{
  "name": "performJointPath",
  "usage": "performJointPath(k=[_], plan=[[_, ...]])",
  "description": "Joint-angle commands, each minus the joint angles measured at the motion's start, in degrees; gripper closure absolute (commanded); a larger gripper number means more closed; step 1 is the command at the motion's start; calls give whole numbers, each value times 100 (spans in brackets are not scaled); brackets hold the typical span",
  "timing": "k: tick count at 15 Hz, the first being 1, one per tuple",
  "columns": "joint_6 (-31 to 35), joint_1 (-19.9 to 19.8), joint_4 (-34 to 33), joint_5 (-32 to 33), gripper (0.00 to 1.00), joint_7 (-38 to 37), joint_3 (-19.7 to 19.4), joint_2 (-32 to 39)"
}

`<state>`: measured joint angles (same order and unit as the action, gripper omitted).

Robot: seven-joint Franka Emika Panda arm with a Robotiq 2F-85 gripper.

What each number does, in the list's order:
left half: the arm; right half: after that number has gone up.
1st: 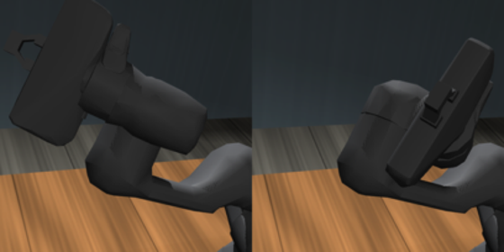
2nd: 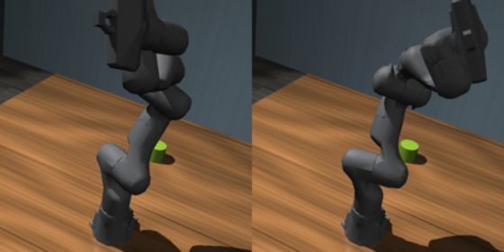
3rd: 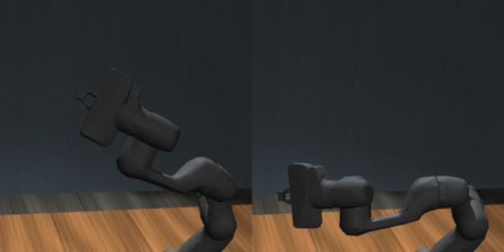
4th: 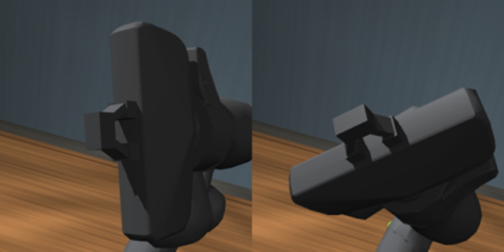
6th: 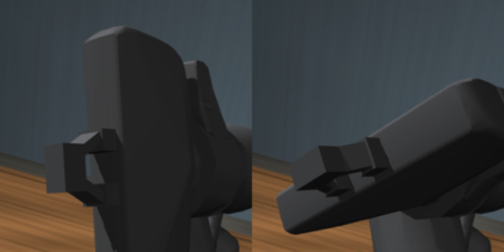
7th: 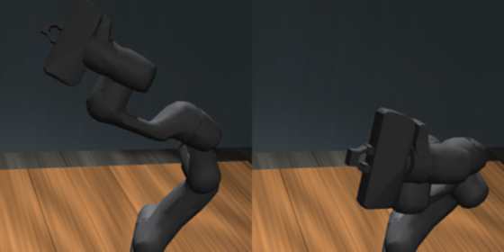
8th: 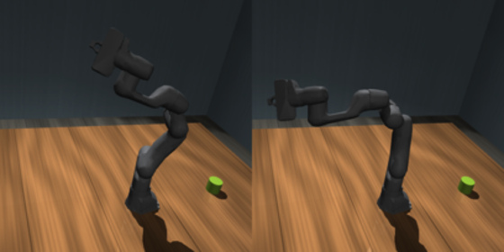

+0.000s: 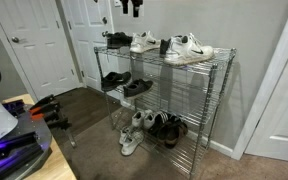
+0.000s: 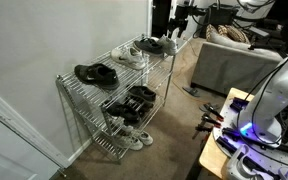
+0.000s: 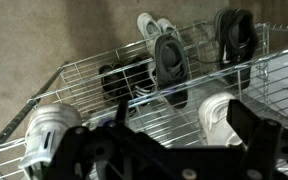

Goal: Put the white shoe next to the other on the left

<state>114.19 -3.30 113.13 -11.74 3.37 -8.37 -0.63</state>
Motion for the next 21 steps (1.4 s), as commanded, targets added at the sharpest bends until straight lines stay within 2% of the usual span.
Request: performJointPath(k=[1, 8, 14, 18, 21], plan=[[401, -192, -870, -115, 0, 322, 49, 954], [1024, -376, -1916, 174, 0, 138, 107, 2132], [1488, -520, -2325, 743, 0, -41, -36, 2590], [1440, -676, -2505, 814, 0, -110, -53, 2821], [1169, -787, -2655, 734, 0, -266, -62, 2988]])
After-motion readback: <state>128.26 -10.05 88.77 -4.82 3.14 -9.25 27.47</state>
